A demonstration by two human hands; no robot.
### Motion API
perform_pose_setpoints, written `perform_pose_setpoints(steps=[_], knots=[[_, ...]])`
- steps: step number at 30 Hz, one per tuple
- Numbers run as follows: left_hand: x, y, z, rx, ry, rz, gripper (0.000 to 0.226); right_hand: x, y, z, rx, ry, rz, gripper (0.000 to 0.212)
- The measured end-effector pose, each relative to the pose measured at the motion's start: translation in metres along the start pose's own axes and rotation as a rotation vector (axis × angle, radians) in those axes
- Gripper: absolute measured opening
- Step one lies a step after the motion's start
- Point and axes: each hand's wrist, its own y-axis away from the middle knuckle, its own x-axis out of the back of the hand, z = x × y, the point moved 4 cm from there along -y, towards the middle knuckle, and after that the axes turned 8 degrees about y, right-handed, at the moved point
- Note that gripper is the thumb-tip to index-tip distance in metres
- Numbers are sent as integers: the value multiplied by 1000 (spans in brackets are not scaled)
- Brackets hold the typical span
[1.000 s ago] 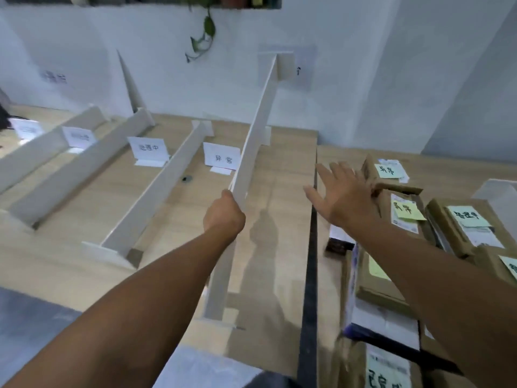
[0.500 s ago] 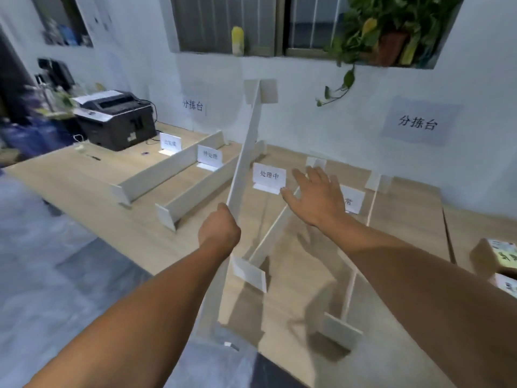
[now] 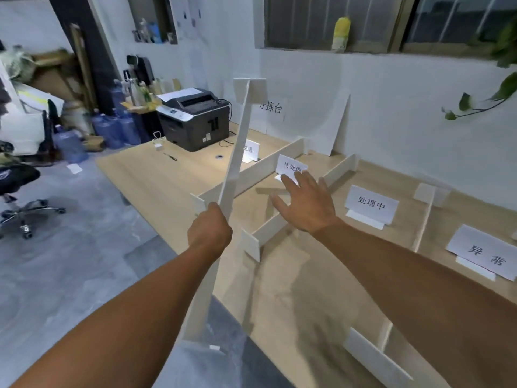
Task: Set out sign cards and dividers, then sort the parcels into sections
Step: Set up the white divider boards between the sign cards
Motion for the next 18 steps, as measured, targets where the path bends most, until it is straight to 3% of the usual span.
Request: perform_pose_setpoints(steps=[8, 11, 18], knots=[[37, -175, -87, 52, -2, 4, 23, -62, -163, -94, 36, -15, -13, 78], [40, -240, -128, 37, -26, -36, 20, -79, -219, -132, 10, -55, -27, 82], [35, -397, -201, -77, -32, -117, 18, -133, -334, -210, -73, 55, -22, 69]])
